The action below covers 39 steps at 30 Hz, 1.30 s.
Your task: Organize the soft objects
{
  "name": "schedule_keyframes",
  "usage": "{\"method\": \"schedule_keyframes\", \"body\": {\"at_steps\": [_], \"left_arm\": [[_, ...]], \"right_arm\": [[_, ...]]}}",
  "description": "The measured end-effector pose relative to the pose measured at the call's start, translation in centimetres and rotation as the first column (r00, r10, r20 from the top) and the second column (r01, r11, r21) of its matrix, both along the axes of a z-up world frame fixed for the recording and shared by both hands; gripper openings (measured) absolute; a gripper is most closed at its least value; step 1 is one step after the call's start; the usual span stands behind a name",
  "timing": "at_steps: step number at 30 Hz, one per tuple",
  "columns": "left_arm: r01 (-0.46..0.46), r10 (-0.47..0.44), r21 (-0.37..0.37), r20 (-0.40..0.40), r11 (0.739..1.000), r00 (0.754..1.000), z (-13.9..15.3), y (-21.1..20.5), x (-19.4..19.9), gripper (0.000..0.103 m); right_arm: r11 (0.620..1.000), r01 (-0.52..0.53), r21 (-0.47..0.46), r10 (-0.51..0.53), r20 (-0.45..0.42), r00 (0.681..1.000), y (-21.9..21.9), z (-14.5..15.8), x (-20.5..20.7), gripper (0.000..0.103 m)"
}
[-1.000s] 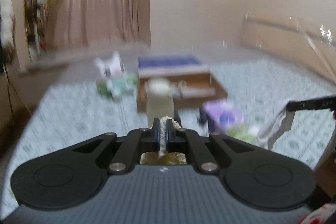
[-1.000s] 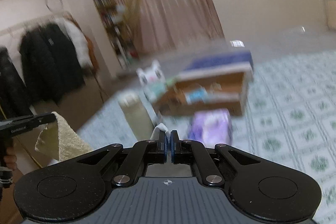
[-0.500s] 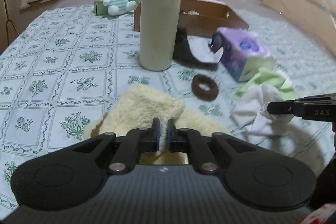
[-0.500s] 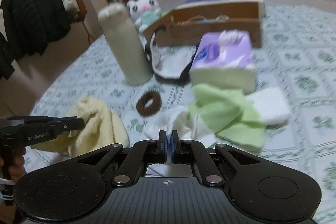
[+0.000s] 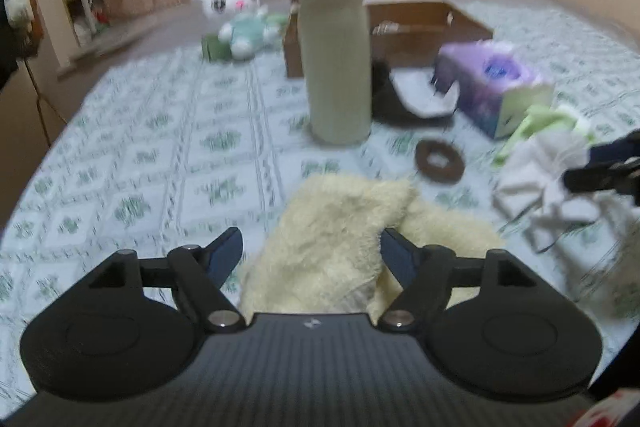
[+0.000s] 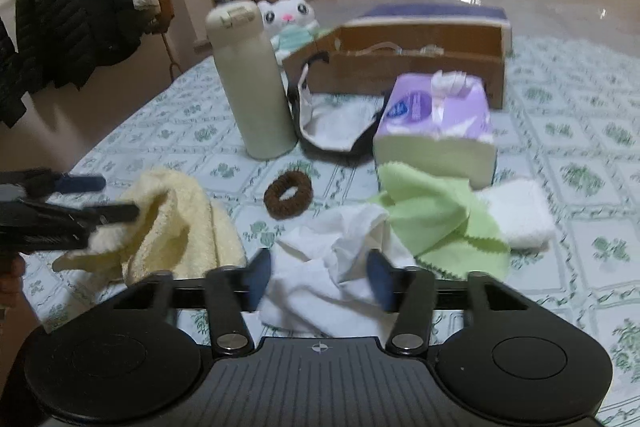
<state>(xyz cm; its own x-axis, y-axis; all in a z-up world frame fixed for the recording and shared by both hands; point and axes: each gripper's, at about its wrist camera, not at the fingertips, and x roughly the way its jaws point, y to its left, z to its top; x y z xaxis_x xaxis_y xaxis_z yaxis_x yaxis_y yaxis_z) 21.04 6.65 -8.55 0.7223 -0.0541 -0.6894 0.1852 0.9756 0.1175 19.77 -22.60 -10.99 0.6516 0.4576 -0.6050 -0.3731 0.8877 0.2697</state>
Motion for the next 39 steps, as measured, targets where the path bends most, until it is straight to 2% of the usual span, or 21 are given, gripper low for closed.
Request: {"method": "schedule_keyframes", "body": {"at_steps": [6, 10, 13, 14, 15, 17, 19, 20, 21, 23, 24, 25, 31, 33, 39], "left_arm": [[-0.053, 0.043, -0.124, -0.081, 0.991, 0.996, -2.9, 1.1, 2.0, 0.079], [-0.05, 0.046, -0.089, -0.05, 0.995, 0.998, -3.7, -0.1, 2.1, 0.078], [-0.052, 0.049, -0.1, -0.038, 0.994, 0.998, -3.6, -0.2, 2.1, 0.06], [-0.04, 0.038, -0.098, -0.029, 0.994, 0.999, -3.5, -0.3, 2.1, 0.048], [-0.029, 0.027, -0.09, -0.021, 0.996, 0.999, -3.4, -0.5, 2.0, 0.042], [-0.021, 0.02, -0.068, -0.012, 0.997, 1.0, -3.4, -1.0, 1.9, 0.039], [-0.017, 0.017, -0.05, -0.002, 0.999, 1.0, -3.4, -1.4, 1.7, 0.036], [-0.019, 0.019, -0.048, 0.0, 0.999, 1.0, -3.3, -1.4, 1.6, 0.032], [-0.021, 0.021, -0.046, 0.004, 0.999, 1.0, -3.3, -1.4, 1.4, 0.03], [-0.024, 0.025, -0.044, 0.008, 0.999, 1.0, -3.1, -1.4, 1.1, 0.026], [-0.027, 0.027, -0.046, 0.01, 0.999, 1.0, -3.0, -1.4, 0.9, 0.024], [-0.029, 0.029, -0.049, 0.011, 0.998, 1.0, -2.9, -1.4, 0.8, 0.023], [-0.026, 0.027, -0.054, 0.018, 0.998, 0.999, -1.9, -0.7, -0.4, 0.019], [-0.03, 0.031, -0.054, 0.026, 0.998, 0.999, -1.3, -0.1, -0.9, 0.018], [-0.045, 0.044, 0.008, 0.1, 0.999, 0.994, 1.7, 2.2, -1.7, 0.018]], "right_arm": [[0.997, 0.027, -0.066, -0.025, 0.022, 0.999, 0.2, 0.2, 0.0, 0.065], [0.997, 0.04, -0.06, -0.04, -0.013, 0.999, 0.1, -0.7, 1.1, 0.066], [0.995, 0.059, -0.076, -0.062, -0.04, 0.997, 0.4, -1.7, 2.0, 0.066], [0.996, 0.065, -0.064, -0.069, -0.054, 0.996, 0.4, -2.1, 2.2, 0.066], [0.996, 0.075, -0.052, -0.078, -0.068, 0.995, 0.6, -2.4, 2.4, 0.066], [0.994, 0.097, -0.048, -0.1, -0.077, 0.992, 1.1, -2.9, 2.7, 0.066], [0.992, 0.091, -0.082, -0.095, -0.045, 0.994, 2.1, -3.2, 2.6, 0.065], [0.991, 0.084, -0.101, -0.087, -0.035, 0.996, 2.7, -3.2, 2.5, 0.061], [0.991, 0.07, -0.117, -0.074, -0.03, 0.997, 3.2, -3.3, 2.4, 0.044], [0.987, 0.045, -0.155, -0.048, -0.016, 0.999, 4.2, -3.3, 2.0, 0.034], [0.985, 0.042, -0.169, -0.044, -0.005, 0.999, 4.5, -3.3, 1.7, 0.019], [0.985, 0.027, -0.17, -0.027, 0.003, 1.0, 4.7, -3.3, 1.4, 0.016], [0.992, -0.019, -0.127, 0.02, 0.011, 1.0, 4.1, -2.9, 0.1, 0.013], [0.993, -0.023, -0.117, 0.026, 0.029, 0.999, 3.6, -2.1, -0.3, 0.013], [0.994, -0.023, -0.104, 0.033, 0.102, 0.994, 1.6, 1.2, -0.5, 0.013]]}}
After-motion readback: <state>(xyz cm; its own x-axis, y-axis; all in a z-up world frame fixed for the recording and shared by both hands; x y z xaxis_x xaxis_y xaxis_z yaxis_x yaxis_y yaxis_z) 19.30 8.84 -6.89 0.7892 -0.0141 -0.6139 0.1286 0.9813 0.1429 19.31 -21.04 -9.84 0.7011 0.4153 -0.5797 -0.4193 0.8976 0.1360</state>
